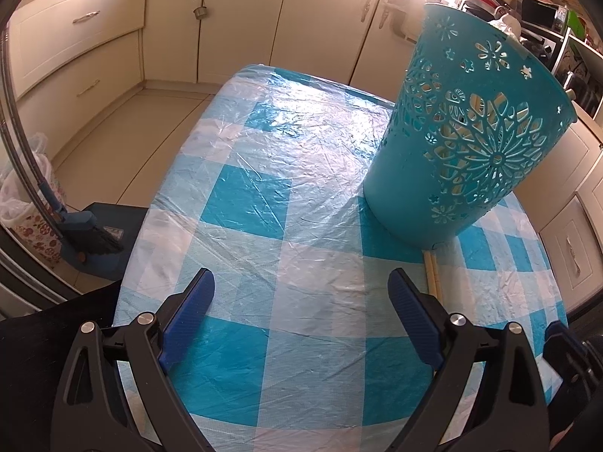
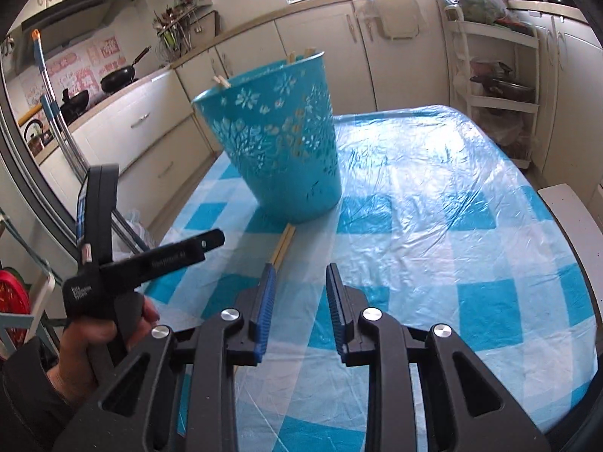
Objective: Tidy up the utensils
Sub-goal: 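Move the open right tool back toward the loose chopsticks beside the basket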
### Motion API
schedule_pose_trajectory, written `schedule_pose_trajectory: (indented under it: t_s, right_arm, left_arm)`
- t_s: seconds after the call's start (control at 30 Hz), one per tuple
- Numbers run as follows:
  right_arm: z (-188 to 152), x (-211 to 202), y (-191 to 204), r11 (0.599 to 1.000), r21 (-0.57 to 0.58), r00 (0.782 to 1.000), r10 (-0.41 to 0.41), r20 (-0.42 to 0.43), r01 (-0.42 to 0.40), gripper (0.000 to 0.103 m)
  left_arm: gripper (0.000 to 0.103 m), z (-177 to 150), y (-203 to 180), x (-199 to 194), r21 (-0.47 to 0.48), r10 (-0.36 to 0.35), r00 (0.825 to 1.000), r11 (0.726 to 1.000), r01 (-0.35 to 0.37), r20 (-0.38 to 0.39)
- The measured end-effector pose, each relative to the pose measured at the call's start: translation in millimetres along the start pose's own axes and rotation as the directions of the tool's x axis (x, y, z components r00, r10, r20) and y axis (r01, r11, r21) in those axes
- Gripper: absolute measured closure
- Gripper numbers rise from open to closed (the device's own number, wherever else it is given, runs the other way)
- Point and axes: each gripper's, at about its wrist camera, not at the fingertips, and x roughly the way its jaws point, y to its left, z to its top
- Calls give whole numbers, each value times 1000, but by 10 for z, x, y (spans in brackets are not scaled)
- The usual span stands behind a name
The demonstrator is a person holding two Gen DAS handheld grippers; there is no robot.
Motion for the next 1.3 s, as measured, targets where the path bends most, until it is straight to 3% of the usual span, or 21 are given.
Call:
schedule_pose_trajectory:
  t_s: [0.43,1.3]
  right_arm:
    - [-222,98,-55,1000,13,998,-6,-56,6,75]
    - [-262,100,4,1000,5,995,-28,-92,28,70]
  left_arm:
    - [14,-1,2,1,-1,-1,1000,1000,1,-1]
    - [14,-6,32,4,-8,-3,1000,1000,3,2]
